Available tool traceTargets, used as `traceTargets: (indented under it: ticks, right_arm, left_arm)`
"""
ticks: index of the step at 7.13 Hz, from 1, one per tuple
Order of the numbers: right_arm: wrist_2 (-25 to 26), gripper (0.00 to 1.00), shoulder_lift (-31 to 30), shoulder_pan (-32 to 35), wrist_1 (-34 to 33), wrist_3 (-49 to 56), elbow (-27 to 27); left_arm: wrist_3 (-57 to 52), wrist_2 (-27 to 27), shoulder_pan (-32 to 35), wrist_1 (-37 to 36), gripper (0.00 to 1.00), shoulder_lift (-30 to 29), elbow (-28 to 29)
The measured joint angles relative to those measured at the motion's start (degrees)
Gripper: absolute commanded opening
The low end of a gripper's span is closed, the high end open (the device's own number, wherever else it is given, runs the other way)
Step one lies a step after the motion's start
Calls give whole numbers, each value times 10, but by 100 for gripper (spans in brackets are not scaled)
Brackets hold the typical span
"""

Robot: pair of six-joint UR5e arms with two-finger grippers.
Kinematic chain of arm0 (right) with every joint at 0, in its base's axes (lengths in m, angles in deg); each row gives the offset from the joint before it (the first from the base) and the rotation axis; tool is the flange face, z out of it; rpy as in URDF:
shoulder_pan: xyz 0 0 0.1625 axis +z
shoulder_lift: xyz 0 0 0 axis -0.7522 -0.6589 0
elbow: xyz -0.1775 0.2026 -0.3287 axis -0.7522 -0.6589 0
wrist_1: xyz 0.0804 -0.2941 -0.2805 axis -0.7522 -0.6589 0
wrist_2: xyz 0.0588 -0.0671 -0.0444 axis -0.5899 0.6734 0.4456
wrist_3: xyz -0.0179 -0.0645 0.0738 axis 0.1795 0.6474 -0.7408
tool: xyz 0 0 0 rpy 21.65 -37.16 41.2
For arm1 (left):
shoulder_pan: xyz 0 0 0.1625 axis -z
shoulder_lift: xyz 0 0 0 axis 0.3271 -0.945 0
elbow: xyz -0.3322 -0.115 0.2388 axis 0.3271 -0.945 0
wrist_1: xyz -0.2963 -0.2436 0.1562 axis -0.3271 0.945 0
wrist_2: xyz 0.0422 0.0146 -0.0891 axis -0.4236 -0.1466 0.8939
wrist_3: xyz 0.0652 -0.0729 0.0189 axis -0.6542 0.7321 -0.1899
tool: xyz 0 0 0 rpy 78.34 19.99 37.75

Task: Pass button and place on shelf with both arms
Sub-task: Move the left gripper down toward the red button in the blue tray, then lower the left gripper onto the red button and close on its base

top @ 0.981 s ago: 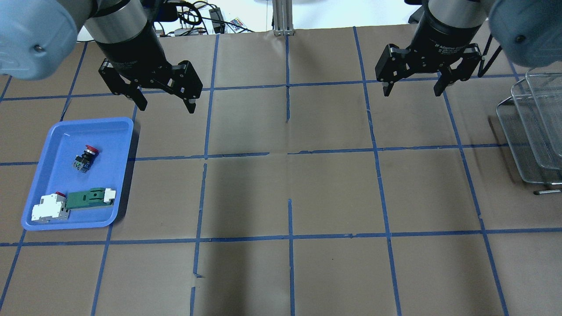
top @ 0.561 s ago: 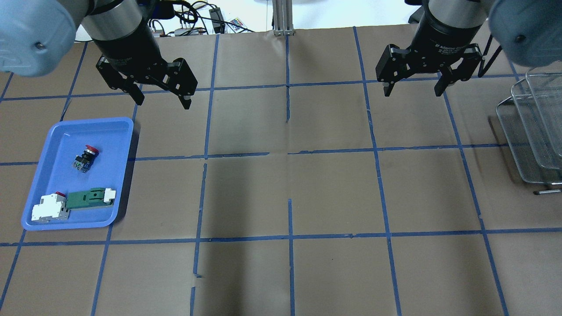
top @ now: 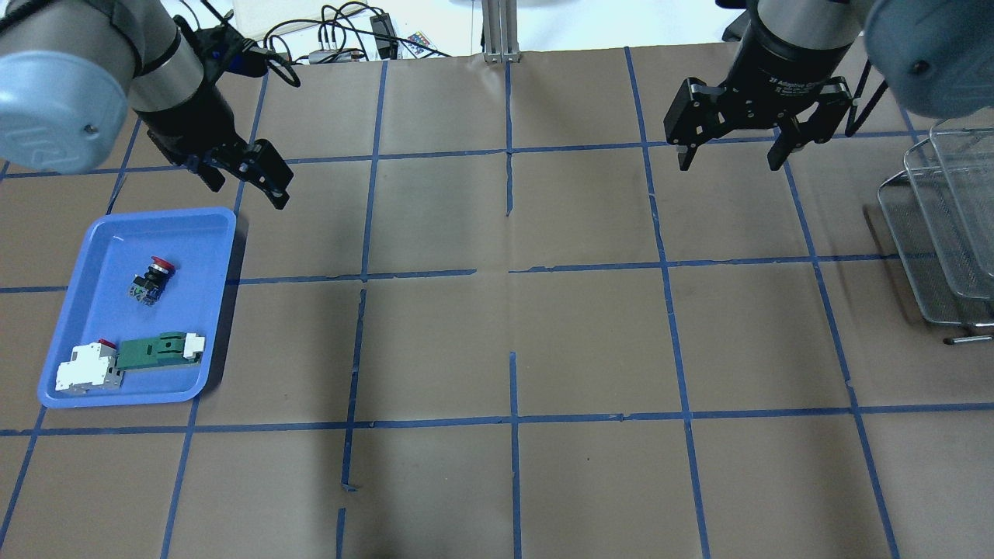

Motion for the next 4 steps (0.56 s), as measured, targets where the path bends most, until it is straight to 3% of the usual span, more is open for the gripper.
traceTargets:
  ticks: [2,4]
  right_arm:
    - [0,100,0,0,0,1,0]
    - [1,100,-1,-1,2,2,1]
  left_arm:
    - [-109,2,-66,-89,100,-20,-54]
    - [-221,5,-132,-148,100,-68,-67]
